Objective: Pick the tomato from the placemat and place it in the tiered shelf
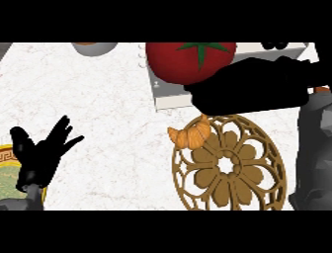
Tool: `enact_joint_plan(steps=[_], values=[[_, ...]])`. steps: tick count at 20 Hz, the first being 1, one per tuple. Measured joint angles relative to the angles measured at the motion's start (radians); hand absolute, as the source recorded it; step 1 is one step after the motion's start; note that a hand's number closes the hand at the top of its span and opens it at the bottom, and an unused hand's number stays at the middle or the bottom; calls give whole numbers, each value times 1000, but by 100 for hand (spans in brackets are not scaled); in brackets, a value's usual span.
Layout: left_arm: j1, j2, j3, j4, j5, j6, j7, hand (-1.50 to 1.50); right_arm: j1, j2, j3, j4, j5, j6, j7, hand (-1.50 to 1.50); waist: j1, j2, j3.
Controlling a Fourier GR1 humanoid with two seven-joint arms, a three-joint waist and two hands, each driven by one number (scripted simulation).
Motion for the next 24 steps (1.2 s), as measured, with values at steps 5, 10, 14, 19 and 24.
enact_joint_plan(steps=[5,10,14,19,24], values=[[-4,-4,1,-4,-7,-7,5,0,-122,-68,-107,179,-22,23,-50,150,5,3,0],[-6,-2,8,-11,-4,-24,15,0,-195,-126,-163,381,-44,44,-135,150,10,6,-1],[-4,-14,8,-10,-18,-22,7,0,-226,-164,-171,509,-47,56,-217,150,12,7,0],[-13,-24,13,3,-39,-15,8,0,-211,-188,-158,620,-21,32,-328,150,12,7,2],[-20,-29,27,11,-41,-28,4,0,-233,-192,-151,746,21,-32,-410,150,14,8,2]])
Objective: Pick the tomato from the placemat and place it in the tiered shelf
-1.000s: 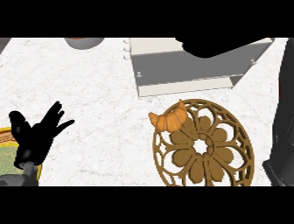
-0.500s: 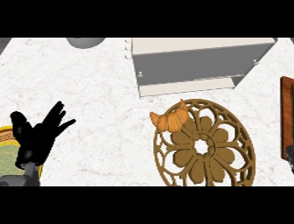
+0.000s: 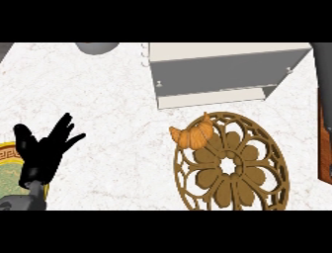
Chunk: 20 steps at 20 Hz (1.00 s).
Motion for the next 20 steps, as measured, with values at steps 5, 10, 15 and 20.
enact_joint_plan(steps=[5,10,15,20], values=[[-6,-5,9,6,-7,-6,6,0,-5,-3,4,119,40,-80,-103,150,2,1,0],[-12,-7,22,21,-6,-27,-4,0,-23,1,-5,214,53,-138,-191,150,3,1,1],[-5,-16,21,2,-18,-20,15,0,-58,-5,-20,289,52,-154,-250,150,3,1,0],[0,-23,32,4,-25,-23,5,0,-60,-28,-1,319,71,-128,-286,150,-2,-1,0]])
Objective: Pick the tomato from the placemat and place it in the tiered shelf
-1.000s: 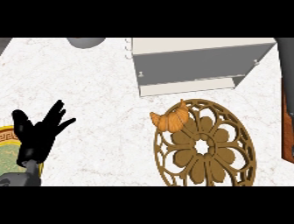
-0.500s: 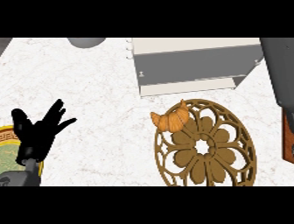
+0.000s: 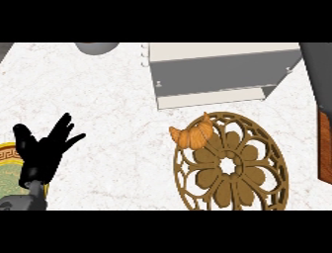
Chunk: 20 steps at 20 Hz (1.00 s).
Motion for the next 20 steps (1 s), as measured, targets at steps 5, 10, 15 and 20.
enact_joint_plan(steps=[5,10,15,20], values=[[-5,-3,4,6,-5,-3,2,0,-13,9,-98,24,-51,-94,42,-150,1,2,1],[2,-2,6,-15,1,-11,27,0,-24,38,-180,8,-124,-162,77,-150,-2,0,-1],[4,-6,10,-13,-6,-12,19,0,-57,49,-267,-3,-212,-212,103,-150,-2,-1,-1],[8,-9,13,-21,-8,-12,28,0,-60,30,-337,-20,-262,-297,116,-150,-4,0,-1]])
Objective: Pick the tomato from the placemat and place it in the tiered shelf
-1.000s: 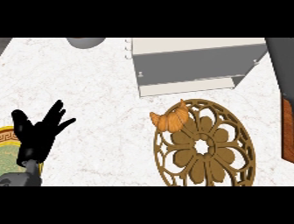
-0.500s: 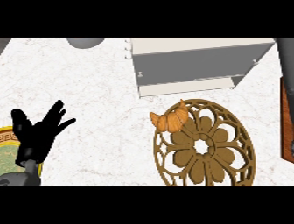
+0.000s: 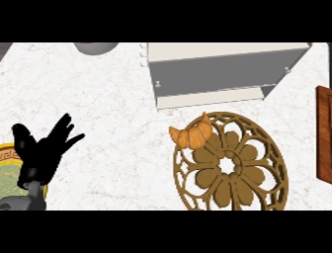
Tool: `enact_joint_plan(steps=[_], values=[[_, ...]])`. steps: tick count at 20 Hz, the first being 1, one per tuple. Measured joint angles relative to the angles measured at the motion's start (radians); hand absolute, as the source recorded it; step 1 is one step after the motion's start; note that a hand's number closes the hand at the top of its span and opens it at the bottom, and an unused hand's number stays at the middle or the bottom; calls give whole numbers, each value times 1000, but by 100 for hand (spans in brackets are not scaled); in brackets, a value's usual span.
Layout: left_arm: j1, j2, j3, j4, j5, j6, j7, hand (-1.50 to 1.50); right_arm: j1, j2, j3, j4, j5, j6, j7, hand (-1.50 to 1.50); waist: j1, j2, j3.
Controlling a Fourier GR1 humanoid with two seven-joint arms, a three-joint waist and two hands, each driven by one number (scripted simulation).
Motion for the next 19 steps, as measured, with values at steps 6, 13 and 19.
enact_joint_plan(steps=[6,13,19], values=[[-5,8,14,1,11,-17,18,0,32,-95,-35,-5,22,-94,0,-150,-3,1,-1],[15,-7,15,0,-6,-13,-19,0,99,-241,-135,-26,-44,-96,22,-150,-10,-2,1],[18,-15,22,2,-18,-4,-23,0,190,-357,-205,-48,-155,38,11,-150,-14,-4,2]])
